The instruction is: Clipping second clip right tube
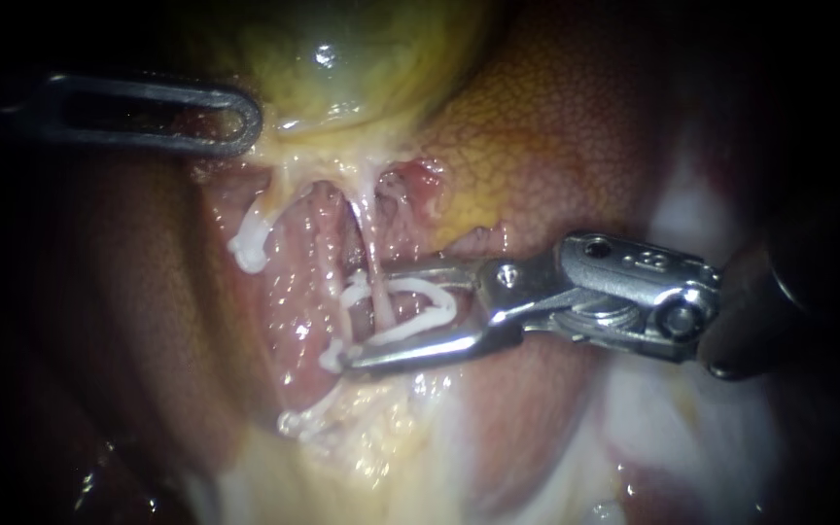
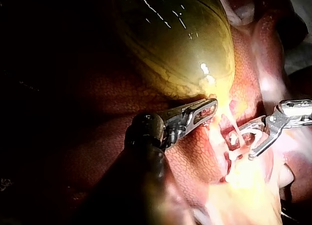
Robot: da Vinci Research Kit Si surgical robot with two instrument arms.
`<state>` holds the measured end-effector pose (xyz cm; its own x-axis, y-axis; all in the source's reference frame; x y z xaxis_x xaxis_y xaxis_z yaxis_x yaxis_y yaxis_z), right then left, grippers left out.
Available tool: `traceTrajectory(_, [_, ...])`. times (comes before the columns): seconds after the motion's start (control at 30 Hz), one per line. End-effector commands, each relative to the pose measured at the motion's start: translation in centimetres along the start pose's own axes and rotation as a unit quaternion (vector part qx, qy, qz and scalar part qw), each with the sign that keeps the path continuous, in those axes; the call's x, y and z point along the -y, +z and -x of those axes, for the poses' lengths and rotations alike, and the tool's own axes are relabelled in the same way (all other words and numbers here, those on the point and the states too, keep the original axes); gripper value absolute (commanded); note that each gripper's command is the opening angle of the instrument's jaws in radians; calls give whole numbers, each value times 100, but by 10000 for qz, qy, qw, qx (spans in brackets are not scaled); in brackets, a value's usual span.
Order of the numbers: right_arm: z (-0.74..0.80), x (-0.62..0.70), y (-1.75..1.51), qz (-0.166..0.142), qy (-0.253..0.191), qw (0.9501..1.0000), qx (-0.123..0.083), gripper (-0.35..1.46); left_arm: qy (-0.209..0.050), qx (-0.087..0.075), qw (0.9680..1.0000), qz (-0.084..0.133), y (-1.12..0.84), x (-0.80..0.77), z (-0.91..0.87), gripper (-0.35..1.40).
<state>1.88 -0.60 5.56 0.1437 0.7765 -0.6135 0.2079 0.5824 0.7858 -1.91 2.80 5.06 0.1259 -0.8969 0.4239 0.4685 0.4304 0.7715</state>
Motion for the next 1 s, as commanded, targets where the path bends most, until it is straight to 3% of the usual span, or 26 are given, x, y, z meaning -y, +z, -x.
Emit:
traceTrajectory(0.03, [-1,1,-1,-45,6,10000,-17,45,1,0,10000,0,0,0,0,-35])
traceTrajectory(0.23, [-1,10,5,-329,97,9994,-4,43,1,1,10000,0,0,0,0,-35])
traceTrajectory(0.5, [-2,14,9,-425,265,9987,-17,34,1,1,10000,1,0,0,0,-35])
traceTrajectory(0.8, [-3,11,7,-351,504,9981,-56,-6,1,1,10000,0,0,0,0,-35])
traceTrajectory(0.9, [-3,10,6,-353,622,9974,-53,-35,1,1,10000,1,0,0,0,-35])
traceTrajectory(1.0, [-3,9,5,-351,739,9966,-51,-35,1,1,10000,0,0,0,0,-35])
